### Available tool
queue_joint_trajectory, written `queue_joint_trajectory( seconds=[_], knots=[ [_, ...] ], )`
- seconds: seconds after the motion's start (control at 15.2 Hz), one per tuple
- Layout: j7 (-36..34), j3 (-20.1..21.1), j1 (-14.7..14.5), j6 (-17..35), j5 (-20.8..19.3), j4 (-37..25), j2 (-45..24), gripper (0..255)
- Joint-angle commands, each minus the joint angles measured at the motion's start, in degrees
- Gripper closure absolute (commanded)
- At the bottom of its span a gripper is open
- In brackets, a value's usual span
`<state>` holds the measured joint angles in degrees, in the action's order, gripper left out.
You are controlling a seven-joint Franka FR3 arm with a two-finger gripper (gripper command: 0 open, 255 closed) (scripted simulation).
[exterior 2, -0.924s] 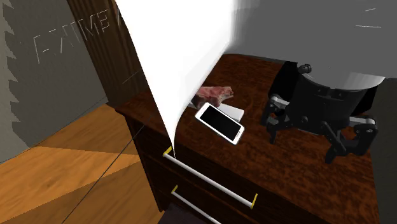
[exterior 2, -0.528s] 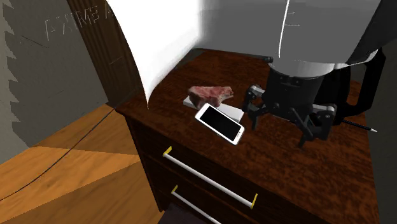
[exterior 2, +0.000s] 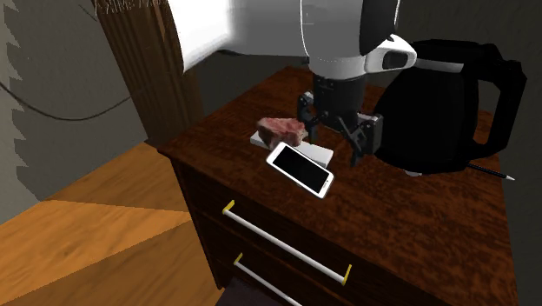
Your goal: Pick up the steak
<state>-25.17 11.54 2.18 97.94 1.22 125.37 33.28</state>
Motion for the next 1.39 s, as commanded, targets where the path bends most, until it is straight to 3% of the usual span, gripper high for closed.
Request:
queue_joint_trajectory(
  seconds=[0.0,0.4,0.73,1.32],
  knots=[
    [-4.9,2.6,0.4,1.5,0.4,-2.4,-3.7,0],
    [-18.7,9.4,2.0,4.0,-1.1,-11.9,-15.5,0],
    [-30.7,14.1,2.6,4.2,-5.5,-22.7,-27.2,0],
    [-31.4,14.1,2.3,10.0,-5.6,-16.7,-27.1,0]
  ],
)
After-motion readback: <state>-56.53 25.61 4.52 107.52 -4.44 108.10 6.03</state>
